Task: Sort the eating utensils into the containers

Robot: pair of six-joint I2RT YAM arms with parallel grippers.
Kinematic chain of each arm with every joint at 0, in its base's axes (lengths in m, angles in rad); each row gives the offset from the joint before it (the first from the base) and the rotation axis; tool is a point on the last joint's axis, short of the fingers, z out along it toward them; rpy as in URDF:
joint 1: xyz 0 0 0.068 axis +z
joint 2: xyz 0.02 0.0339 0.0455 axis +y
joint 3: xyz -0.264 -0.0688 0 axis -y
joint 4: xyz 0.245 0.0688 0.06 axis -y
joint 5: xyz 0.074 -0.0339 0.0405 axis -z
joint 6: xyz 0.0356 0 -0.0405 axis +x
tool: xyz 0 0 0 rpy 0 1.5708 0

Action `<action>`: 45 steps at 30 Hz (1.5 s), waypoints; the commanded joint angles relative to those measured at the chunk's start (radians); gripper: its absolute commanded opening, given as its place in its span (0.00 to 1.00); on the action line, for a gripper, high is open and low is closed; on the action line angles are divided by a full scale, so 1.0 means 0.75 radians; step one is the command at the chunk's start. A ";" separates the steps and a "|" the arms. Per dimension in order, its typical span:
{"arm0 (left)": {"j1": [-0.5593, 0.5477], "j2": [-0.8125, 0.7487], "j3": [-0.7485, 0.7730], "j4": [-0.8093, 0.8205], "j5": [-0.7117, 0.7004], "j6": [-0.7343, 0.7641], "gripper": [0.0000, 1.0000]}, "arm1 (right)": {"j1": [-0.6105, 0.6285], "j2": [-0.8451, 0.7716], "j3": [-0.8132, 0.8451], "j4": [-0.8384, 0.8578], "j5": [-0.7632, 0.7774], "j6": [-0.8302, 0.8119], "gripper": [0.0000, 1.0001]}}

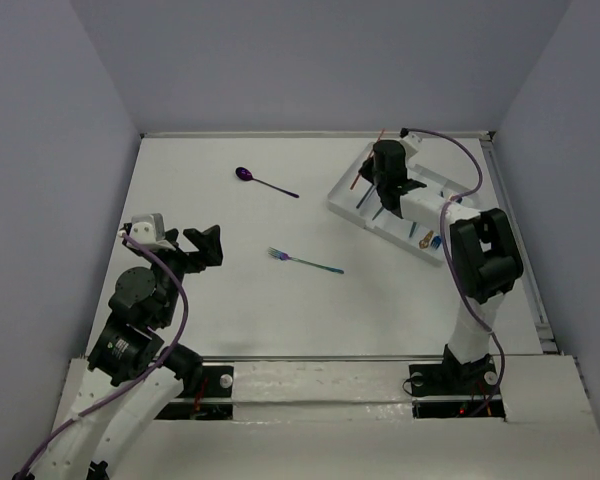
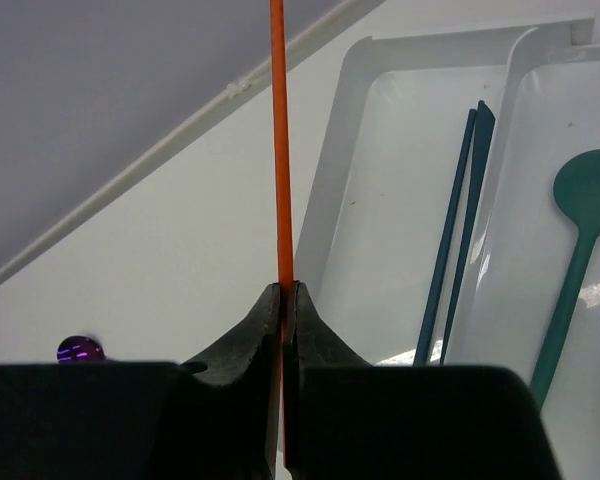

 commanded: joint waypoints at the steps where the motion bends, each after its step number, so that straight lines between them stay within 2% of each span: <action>1: 0.005 -0.011 -0.002 0.075 0.007 0.017 0.99 | -0.025 0.040 0.056 0.063 0.061 0.154 0.00; 5: 0.005 -0.011 -0.002 0.075 0.009 0.017 0.99 | -0.025 0.091 0.086 0.010 0.063 0.191 0.00; 8: 0.005 -0.011 -0.002 0.077 0.009 0.015 0.99 | -0.025 0.101 0.080 -0.002 0.063 0.203 0.06; 11: 0.005 -0.009 -0.002 0.077 0.009 0.017 0.99 | -0.037 0.111 0.084 0.004 0.040 0.193 0.16; 12: 0.005 -0.009 -0.002 0.077 0.009 0.017 0.99 | -0.038 0.111 0.088 0.004 0.038 0.187 0.16; 19: 0.005 -0.009 -0.002 0.077 0.007 0.017 0.99 | -0.038 0.099 0.095 -0.005 0.008 0.130 0.48; 25: 0.005 -0.011 -0.002 0.074 0.004 0.015 0.99 | -0.038 0.015 0.044 0.040 -0.133 -0.042 0.50; 26: 0.005 -0.011 -0.002 0.074 0.004 0.015 0.99 | -0.038 -0.003 0.017 0.049 -0.176 -0.127 0.50; 28: 0.005 -0.009 -0.002 0.074 0.002 0.015 0.99 | -0.038 -0.058 -0.014 0.010 -0.303 -0.199 0.47; 32: 0.005 -0.001 -0.002 0.070 -0.004 0.015 0.99 | -0.003 -0.154 -0.071 -0.100 -0.640 -0.485 0.39; 33: 0.005 0.001 -0.002 0.072 -0.002 0.015 0.99 | 0.030 -0.173 -0.067 -0.206 -0.756 -0.543 0.39; 35: 0.005 0.010 -0.002 0.072 0.000 0.015 0.99 | 0.083 -0.165 -0.028 -0.358 -0.802 -0.687 0.41; 36: 0.005 0.010 -0.002 0.072 0.000 0.015 0.99 | 0.152 -0.140 -0.010 -0.490 -0.808 -0.745 0.46; 40: 0.005 0.008 -0.002 0.070 -0.012 0.015 0.99 | 0.330 -0.026 0.078 -0.761 -0.802 -0.997 0.53; 45: 0.005 0.006 -0.002 0.070 -0.008 0.015 0.99 | 0.402 0.036 0.082 -0.800 -0.806 -1.089 0.58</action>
